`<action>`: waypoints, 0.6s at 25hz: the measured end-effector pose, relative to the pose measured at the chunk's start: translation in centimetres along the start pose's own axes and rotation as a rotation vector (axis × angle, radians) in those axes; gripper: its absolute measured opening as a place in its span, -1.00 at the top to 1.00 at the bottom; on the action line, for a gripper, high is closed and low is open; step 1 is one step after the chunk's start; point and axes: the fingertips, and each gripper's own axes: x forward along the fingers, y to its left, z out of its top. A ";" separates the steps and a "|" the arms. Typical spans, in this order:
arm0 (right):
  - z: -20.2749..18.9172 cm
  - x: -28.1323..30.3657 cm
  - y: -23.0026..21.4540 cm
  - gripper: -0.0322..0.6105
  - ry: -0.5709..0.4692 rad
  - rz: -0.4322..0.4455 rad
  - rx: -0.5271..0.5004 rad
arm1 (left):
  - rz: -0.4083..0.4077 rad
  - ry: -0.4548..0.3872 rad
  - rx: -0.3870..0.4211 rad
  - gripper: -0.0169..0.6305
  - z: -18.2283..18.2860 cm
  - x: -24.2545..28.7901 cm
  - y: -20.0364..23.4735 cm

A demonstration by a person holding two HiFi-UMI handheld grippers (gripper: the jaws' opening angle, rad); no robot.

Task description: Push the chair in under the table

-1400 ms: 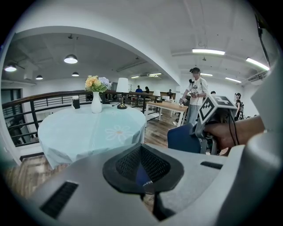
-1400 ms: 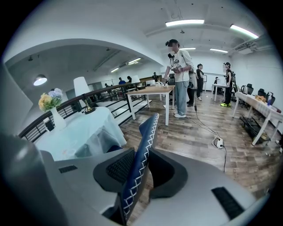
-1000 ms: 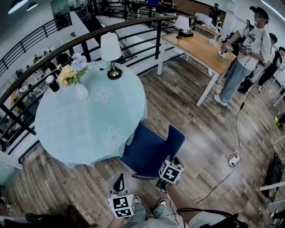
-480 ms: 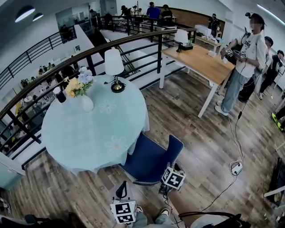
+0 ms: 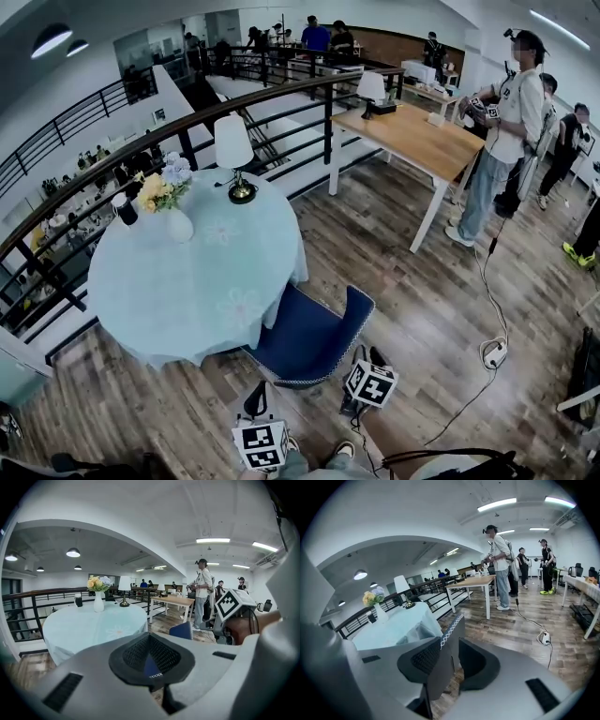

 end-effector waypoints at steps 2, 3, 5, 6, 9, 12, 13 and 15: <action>0.5 -1.0 0.0 0.53 -0.010 0.025 -0.021 | -0.010 -0.011 0.001 0.95 0.5 0.1 -0.8; 0.7 -1.5 0.0 0.56 -0.016 0.038 -0.028 | -0.015 -0.017 0.003 0.95 0.7 0.1 -1.2; 1.2 -2.5 0.1 0.62 -0.028 0.064 -0.041 | -0.026 -0.028 0.006 0.95 1.3 0.2 -2.2; 1.4 -3.0 0.1 0.66 -0.033 0.077 -0.048 | -0.031 -0.032 0.007 0.95 1.5 0.2 -2.7; 1.8 -4.4 0.8 0.76 -0.047 0.132 -0.062 | -0.044 -0.043 0.008 0.95 2.0 0.3 -4.0; 2.2 -5.8 1.5 0.80 -0.065 0.200 -0.083 | -0.055 -0.053 0.009 0.95 2.5 0.3 -5.3; 2.4 -6.3 1.8 0.80 -0.070 0.223 -0.093 | -0.058 -0.056 0.010 0.95 2.6 0.3 -5.9; 2.6 -7.2 2.3 0.81 -0.079 0.268 -0.110 | -0.065 -0.060 0.010 0.95 2.9 0.4 -6.8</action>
